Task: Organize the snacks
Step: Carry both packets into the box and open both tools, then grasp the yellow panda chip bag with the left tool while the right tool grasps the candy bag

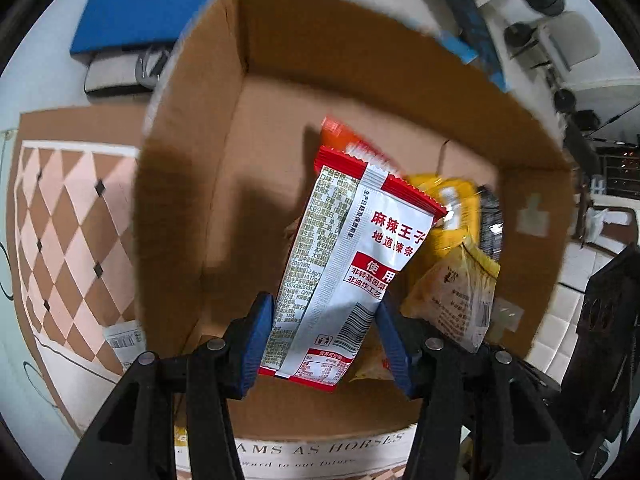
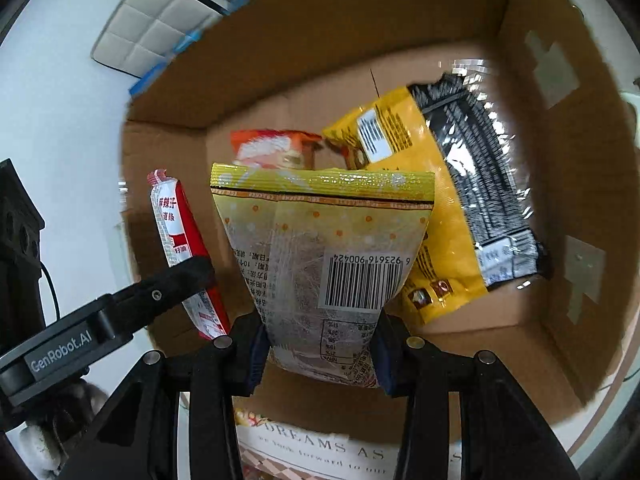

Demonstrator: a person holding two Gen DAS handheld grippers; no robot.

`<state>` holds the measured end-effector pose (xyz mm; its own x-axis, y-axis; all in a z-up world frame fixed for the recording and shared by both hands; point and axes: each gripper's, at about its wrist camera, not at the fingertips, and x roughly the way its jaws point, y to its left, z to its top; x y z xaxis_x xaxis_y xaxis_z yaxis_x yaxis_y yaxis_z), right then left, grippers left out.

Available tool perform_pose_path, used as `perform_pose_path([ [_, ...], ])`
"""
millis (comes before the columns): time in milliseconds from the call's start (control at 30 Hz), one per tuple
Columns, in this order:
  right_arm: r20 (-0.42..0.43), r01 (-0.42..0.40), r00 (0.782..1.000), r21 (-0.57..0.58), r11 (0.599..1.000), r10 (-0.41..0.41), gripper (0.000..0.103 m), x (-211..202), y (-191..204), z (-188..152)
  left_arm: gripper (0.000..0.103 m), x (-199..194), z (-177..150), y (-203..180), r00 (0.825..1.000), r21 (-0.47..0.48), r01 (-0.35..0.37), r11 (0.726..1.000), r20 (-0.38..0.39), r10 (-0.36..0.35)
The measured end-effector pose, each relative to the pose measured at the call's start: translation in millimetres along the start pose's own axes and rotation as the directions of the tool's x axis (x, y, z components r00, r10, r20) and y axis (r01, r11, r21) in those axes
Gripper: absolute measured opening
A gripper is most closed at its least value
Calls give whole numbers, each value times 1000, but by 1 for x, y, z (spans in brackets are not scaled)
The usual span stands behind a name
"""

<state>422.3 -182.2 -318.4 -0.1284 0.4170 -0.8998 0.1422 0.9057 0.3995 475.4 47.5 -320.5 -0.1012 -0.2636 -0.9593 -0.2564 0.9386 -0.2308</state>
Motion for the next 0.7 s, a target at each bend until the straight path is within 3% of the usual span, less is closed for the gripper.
perform_pose_path([
  [67,-50,-17,999,17,1000,18,47,16,-6,4,51,10,1,2,1000,0,-19,1000,-17,19],
  [133,-99,-4,995,27,1000,6,68,28,-11,7,53,15,2,6,1000,-7,-20,1000,-17,20],
  [167,-102,1,995,25,1000,2,88,31,-12,9,55,15,2,7,1000,-6,-26,1000,-12,26],
  [200,-102,21,995,15,1000,-20,92,32,-13,10,60,16,3,8,999,2,-33,999,-9,33],
  [267,-99,33,995,6,999,-32,92,33,-14,11,62,16,1,8,999,14,-36,999,-10,36],
  [333,-97,36,995,2,999,-35,92,30,-17,9,74,15,-1,8,999,21,-45,999,-4,45],
  [400,-88,55,995,-10,998,-56,94,24,-18,6,78,13,0,9,999,22,-41,999,1,41],
  [567,-37,146,988,-78,986,-149,94,4,-9,-4,78,2,-7,1,999,50,-33,998,29,31],
  [700,40,229,973,-132,964,-226,94,-13,1,-13,78,-18,-24,-11,993,103,-66,993,104,55],
])
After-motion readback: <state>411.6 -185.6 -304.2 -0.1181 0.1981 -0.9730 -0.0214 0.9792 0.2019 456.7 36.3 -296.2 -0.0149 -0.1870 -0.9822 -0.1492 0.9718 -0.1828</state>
